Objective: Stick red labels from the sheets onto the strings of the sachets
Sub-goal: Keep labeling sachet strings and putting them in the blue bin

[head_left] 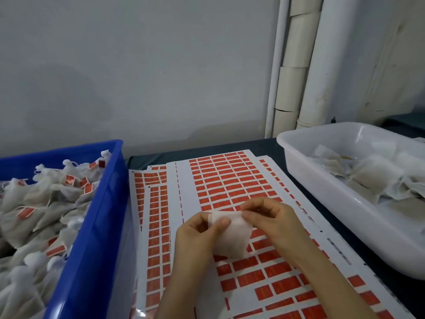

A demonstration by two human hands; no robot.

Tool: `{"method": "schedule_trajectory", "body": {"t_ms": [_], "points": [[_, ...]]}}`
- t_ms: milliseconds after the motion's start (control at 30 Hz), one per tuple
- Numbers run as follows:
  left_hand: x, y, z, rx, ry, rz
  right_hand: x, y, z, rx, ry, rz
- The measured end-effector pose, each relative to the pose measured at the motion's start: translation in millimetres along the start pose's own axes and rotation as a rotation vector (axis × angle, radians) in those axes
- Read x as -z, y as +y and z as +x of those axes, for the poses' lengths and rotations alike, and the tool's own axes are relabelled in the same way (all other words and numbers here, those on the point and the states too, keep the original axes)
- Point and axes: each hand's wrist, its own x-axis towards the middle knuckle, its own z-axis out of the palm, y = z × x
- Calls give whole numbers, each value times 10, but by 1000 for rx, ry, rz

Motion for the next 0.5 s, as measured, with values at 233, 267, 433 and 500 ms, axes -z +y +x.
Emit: {"method": "schedule_trajectory", "body": {"t_ms": [233, 267, 433, 500], "points": [[3, 13, -20, -11, 28, -88, -11, 8, -13, -7, 12, 26], [-1, 12, -26, -19, 20, -88, -20, 1, -21, -4, -1, 48], [-11, 3, -40, -76, -74, -83, -73, -44, -69, 3, -81, 134], [-6, -7, -38, -84, -174, -77, -79, -58, -66, 64, -119, 106]]}}
